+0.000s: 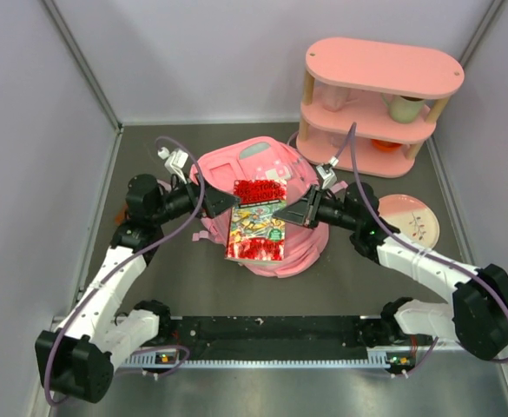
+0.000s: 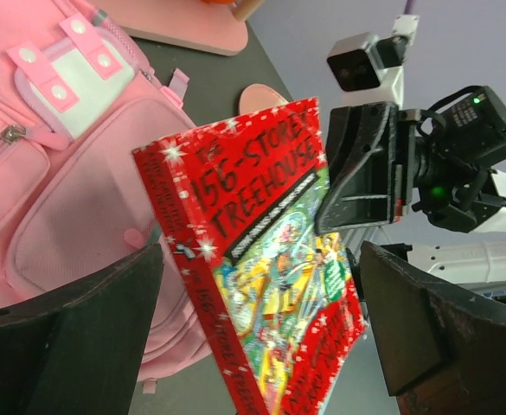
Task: Pack the student bag
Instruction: Pick up the book from the center of the board.
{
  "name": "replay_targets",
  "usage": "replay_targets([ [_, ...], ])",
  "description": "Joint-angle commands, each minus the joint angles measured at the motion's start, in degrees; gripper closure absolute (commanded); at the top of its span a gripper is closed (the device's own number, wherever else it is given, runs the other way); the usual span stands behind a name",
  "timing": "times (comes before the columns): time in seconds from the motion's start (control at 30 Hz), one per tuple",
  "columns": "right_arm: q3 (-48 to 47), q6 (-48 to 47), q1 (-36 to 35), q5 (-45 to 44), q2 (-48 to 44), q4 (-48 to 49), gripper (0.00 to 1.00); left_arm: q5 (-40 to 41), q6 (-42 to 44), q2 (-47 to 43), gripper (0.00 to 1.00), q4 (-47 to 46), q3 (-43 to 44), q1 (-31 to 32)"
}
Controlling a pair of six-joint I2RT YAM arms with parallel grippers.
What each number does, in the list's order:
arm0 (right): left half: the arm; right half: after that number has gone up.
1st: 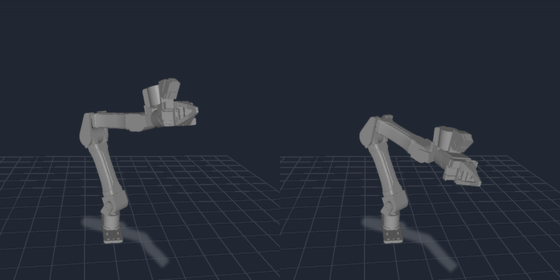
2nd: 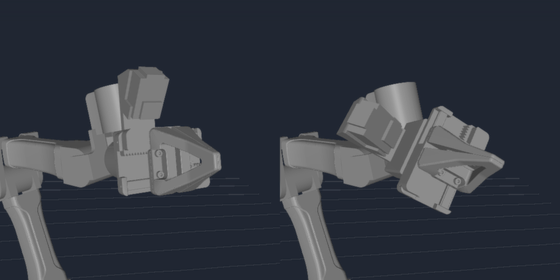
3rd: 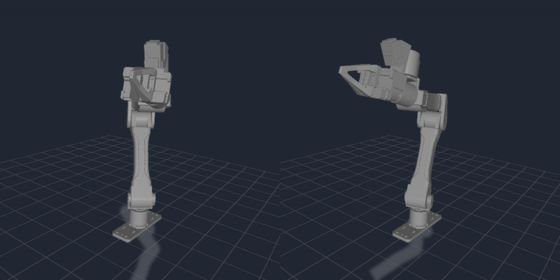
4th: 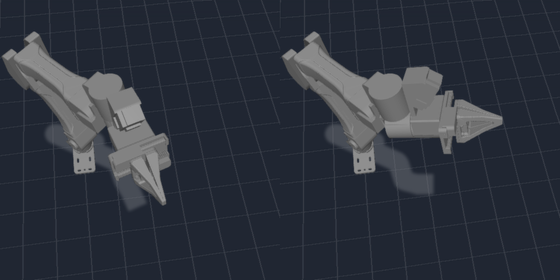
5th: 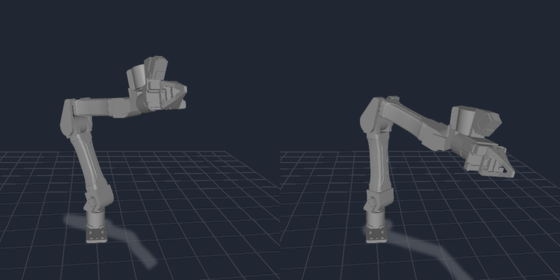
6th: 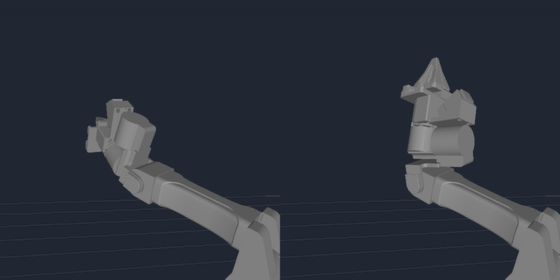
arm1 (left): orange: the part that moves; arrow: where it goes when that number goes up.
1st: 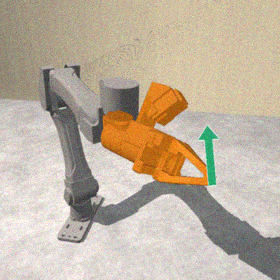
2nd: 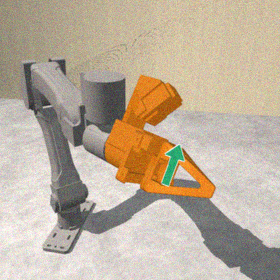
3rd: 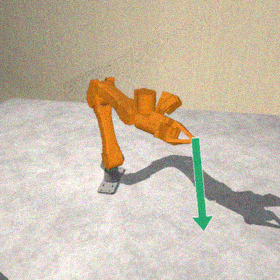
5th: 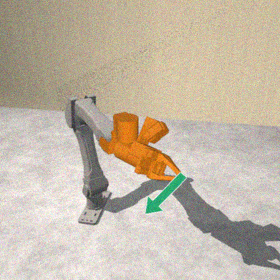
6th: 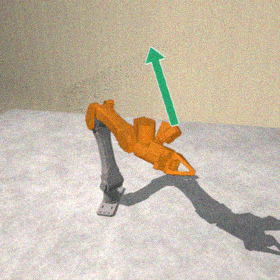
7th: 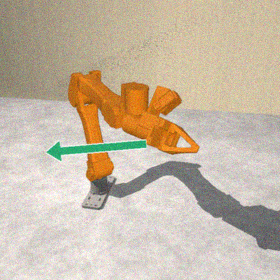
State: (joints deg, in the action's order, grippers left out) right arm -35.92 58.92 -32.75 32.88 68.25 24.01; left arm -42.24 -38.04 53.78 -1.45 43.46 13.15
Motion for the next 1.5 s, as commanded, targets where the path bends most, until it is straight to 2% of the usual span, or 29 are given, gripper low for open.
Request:
replay_targets([
  [0.0, -0.7, 4.8, 0.2, 4.8, -2.7, 14.9, 1.00, 0.0, -2.7, 0.7, 0.01, -7.5, -2.4, 0.7],
  [0.1, 0.7, 5.9, 0.1, 6.2, -3.3, 17.7, 1.00, 2.1, -3.3, 0.7, 0.01, -8.7, -4.3, 0.7],
  [0.17, 0.9, 6.2, 0.2, 8.0, -3.1, 19.2, 1.00, 0.4, -5.6, 1.6, 0.01, -11.3, -5.4, 0.7],
  [0.3, 0.5, 6.9, 0.2, 11.7, -1.2, 21.3, 1.00, -2.0, -12.7, 3.0, 0.01, -22.4, -8.0, 0.9],
  [0.37, 0.3, 6.8, 0.2, 13.4, 0.4, 22.6, 1.00, -3.5, -14.7, 4.3, 0.04, -26.0, -7.9, 1.4],
  [0.43, -1.6, 3.9, 0.1, 17.2, 1.5, 22.0, 1.00, -5.2, -14.3, 5.9, 0.12, -26.3, -6.8, 2.1],
  [0.5, -5.4, 0.2, 0.1, 19.7, 3.3, 16.0, 1.00, -9.3, -14.1, 7.9, 0.18, -26.7, -5.1, 2.6],
  [0.6, -9.5, -4.7, 0.2, 22.7, 5.6, 11.3, 1.00, -14.1, -14.3, 10.3, 0.33, -28.6, -3.9, 3.7],
  [0.63, -10.6, -7.0, 0.3, 22.9, 6.2, 9.8, 1.00, -14.7, -14.3, 10.6, 0.45, -28.6, -3.7, 4.0],
  [0.67, -11.5, -8.2, 0.3, 22.6, 6.8, 7.7, 1.00, -15.1, -14.3, 10.8, 0.51, -28.4, -3.5, 4.0],
  [0.73, -13.6, -11.0, 0.2, 21.0, 7.6, 3.6, 1.00, -15.2, -13.5, 10.5, 0.67, -27.8, -3.6, 4.1],
  [0.77, -14.1, -11.8, 0.4, 20.1, 7.8, 2.4, 1.00, -15.0, -12.7, 10.2, 0.81, -25.4, -3.5, 4.1],
  [0.87, -16.5, -15.4, 0.5, 13.3, 7.8, -5.5, 1.00, -12.8, -7.3, 8.9, 1.00, -16.6, -1.9, 4.1],
  [0.9, -16.8, -16.3, 0.6, 7.5, 7.7, -11.8, 0.93, -11.9, -4.6, 8.0, 1.00, -14.2, -1.5, 4.1],
  [0.97, -16.9, -17.3, 0.8, 2.4, 7.1, -16.4, 0.84, -8.0, -2.0, 6.9, 1.00, -10.2, -0.4, 4.1],
  [1.0, -16.3, -17.3, 1.0, -0.2, 6.8, -18.0, 0.67, -6.1, 0.1, 5.6, 1.00, -6.3, -0.1, 4.1],
  [1.1, -11.6, -14.8, 1.6, -3.0, 4.6, -18.7, 0.35, 3.2, 3.1, 2.1, 1.00, -0.2, 0.7, 4.1],
  [1.13, -9.9, -13.1, 1.6, -3.4, 3.7, -17.2, 0.30, 8.3, 3.7, 1.2, 1.00, 1.2, 0.8, 4.1],
  [1.2, -4.3, -11.0, 1.6, -2.2, 0.9, -14.5, 0.25, 13.1, 4.4, -1.7, 1.00, 3.7, 0.7, 4.0],
  [1.33, 1.6, -7.7, 0.9, 4.9, -3.3, -8.2, 0.24, 21.7, 3.2, -6.5, 1.00, 5.4, 0.0, 3.9],
  [1.4, 3.3, -6.5, -0.6, 4.7, -6.4, -7.0, 0.24, 25.4, 0.7, -9.6, 1.00, 3.7, -1.2, 3.9],
  [1.47, 4.6, -3.6, -1.7, 3.3, -8.0, -4.2, 0.22, 28.0, -1.6, -12.4, 1.00, -1.7, -4.3, 3.9],
])
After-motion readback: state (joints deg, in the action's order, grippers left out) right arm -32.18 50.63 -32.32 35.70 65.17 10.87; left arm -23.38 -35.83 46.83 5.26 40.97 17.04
